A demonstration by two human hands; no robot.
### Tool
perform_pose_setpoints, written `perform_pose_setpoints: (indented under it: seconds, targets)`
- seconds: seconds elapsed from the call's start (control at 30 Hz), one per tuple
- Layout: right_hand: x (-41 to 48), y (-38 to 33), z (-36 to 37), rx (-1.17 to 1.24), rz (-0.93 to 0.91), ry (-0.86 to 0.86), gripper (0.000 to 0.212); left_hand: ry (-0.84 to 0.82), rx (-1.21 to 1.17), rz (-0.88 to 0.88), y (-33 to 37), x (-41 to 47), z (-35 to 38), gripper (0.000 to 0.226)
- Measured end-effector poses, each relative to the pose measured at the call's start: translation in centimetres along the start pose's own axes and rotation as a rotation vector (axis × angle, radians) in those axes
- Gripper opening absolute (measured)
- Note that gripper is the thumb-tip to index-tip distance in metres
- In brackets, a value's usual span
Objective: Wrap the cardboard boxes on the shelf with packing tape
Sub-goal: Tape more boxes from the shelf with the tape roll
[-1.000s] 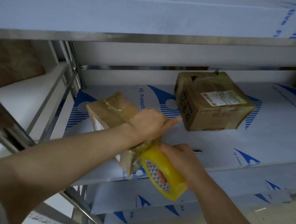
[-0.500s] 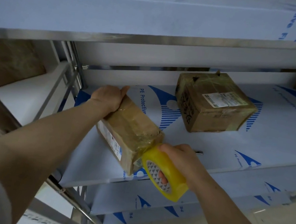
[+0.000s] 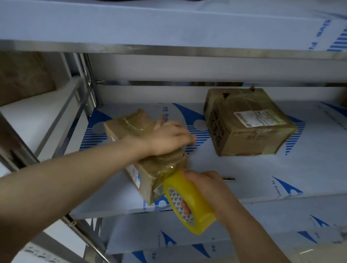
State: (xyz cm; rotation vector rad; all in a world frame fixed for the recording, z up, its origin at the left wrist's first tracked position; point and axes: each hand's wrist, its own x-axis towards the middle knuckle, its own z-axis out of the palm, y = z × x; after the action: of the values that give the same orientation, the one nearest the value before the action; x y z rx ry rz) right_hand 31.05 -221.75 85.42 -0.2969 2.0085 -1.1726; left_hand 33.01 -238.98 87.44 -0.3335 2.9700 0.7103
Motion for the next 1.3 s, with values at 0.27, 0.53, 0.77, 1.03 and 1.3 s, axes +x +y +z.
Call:
perform_pose_setpoints:
  seconds: [0.27, 0.53, 0.77, 1.03, 1.3]
  targets:
    - [-0.9, 0.1, -0.3, 0.021, -0.008, -0.036, 0.031, -0.42, 0.508, -0.121, 1.8, -2.8, -0.7, 0.129]
    - [-3.9, -3.6, -2.9, 0.18, -0.169, -0.131, 0.023, -0.312, 0.146, -0.128, 2.6, -4.3, -6.4, 0.1]
    - [-7.0, -9.1, -4.5, 0.377, -0.387, -0.487, 0.037, -0.392, -0.591, -0.093, -0.3, -6.8, -10.4, 0.047]
    - [-5.1, -13.4, 0.1, 0.345, -0.398, -0.419, 0.031, 0.401, -0.709, -0.336, -4.8, -6.9, -5.6, 0.019]
    - [-4.5, -15.7, 3.9, 0.185, -0.398, -0.236, 0.041, 0.706, -0.915, -0.421, -3.7, -4.9, -3.8, 0.024]
